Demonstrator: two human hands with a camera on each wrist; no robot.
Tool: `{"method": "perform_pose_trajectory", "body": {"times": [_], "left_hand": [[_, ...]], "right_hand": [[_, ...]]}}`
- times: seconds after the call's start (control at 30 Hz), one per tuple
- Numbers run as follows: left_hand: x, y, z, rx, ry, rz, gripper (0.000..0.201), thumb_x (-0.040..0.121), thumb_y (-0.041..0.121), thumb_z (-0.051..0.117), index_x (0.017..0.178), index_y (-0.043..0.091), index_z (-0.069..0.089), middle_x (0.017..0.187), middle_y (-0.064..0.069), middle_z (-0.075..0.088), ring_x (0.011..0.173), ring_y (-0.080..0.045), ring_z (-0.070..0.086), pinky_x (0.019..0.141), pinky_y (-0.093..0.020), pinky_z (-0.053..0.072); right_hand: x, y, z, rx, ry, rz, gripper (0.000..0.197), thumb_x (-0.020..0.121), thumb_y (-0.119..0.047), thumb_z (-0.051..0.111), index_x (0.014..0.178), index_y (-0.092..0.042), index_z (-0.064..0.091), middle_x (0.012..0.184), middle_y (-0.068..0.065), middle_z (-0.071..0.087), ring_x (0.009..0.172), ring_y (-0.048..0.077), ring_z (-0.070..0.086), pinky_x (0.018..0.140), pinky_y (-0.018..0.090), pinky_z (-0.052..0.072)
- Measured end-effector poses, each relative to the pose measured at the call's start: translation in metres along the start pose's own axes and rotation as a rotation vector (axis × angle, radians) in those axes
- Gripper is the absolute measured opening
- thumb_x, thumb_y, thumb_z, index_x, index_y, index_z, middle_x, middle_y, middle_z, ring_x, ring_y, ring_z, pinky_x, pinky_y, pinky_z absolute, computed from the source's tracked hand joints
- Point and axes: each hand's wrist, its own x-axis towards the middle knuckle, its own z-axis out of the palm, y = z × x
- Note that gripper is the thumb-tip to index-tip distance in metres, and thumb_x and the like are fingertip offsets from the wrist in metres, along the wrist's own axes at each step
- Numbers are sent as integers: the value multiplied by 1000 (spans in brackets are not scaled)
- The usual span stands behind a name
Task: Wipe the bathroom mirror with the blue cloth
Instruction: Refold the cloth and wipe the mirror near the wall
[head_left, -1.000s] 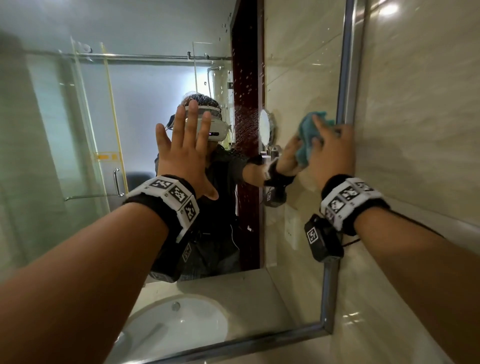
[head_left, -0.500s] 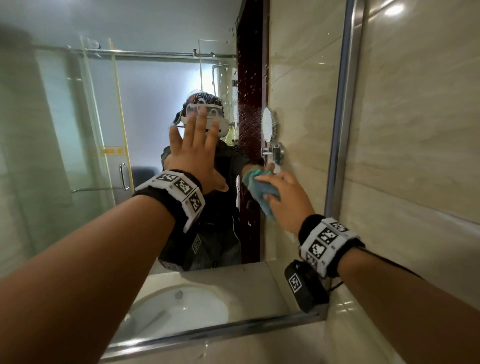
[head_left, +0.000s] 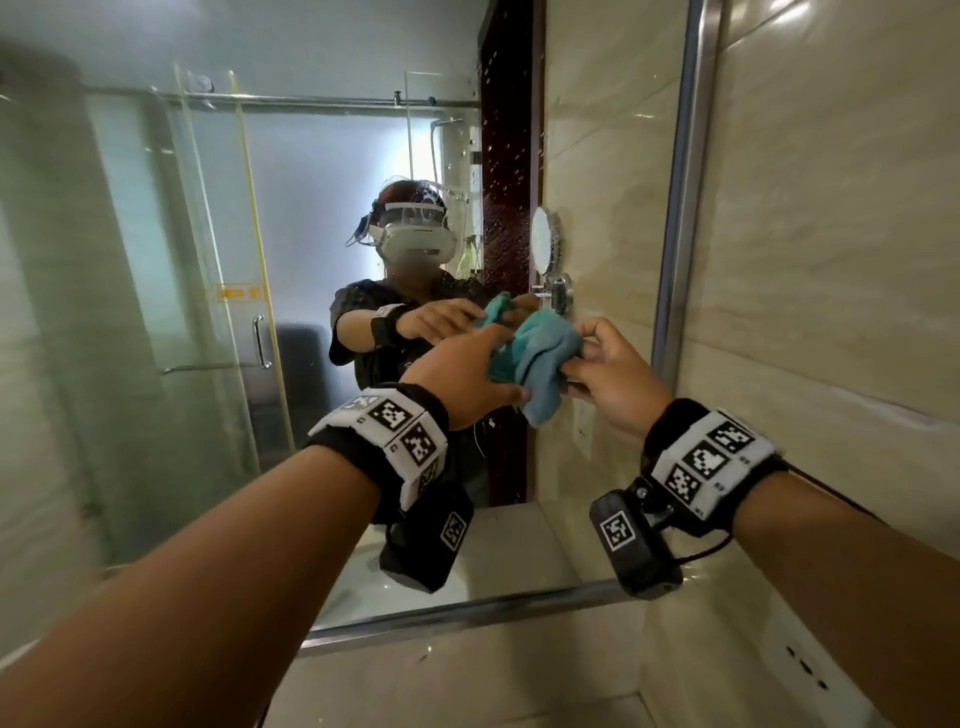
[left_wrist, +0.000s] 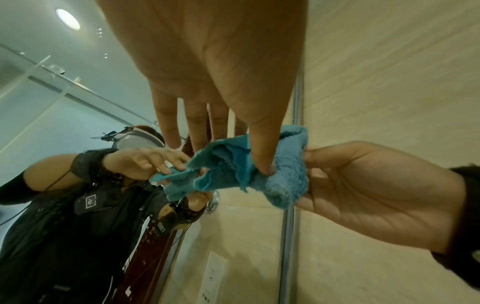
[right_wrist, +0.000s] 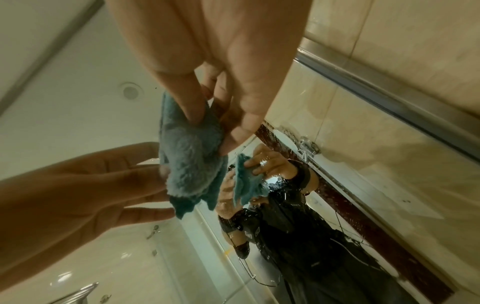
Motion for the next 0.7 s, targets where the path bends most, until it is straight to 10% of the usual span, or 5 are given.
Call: {"method": "perform_pose_trajectory", "body": {"times": [0.33, 0.53, 0.7], "left_hand": [[-14, -3, -12, 56, -13, -62, 51, 75, 39, 75, 118, 21, 56, 108, -1, 62, 89, -14, 54, 78, -26, 44], [-19, -9, -26, 33, -100, -43, 46, 72, 38, 77, 112, 19, 62, 80, 6, 53, 73, -9, 49, 64, -22, 41], [-20, -10, -31, -12, -94, -23, 29, 90, 36, 58, 101, 10, 67, 91, -8, 65, 83, -19, 58, 79, -34, 47]], "right_hand": [[-15, -18, 12, -144, -95, 166, 18, 91, -31, 57, 99, -18, 47, 106, 3, 59, 94, 18, 61, 68, 33, 56], [-12, -17, 8, -443, -75, 56, 37, 78, 7, 66, 89, -22, 45, 111, 18, 58, 93, 30, 60, 78, 49, 52], [-17, -19, 9, -421, -212, 86, 51, 79, 19, 52, 113, -19, 48, 117, 7, 58, 100, 18, 61, 73, 29, 56]]}}
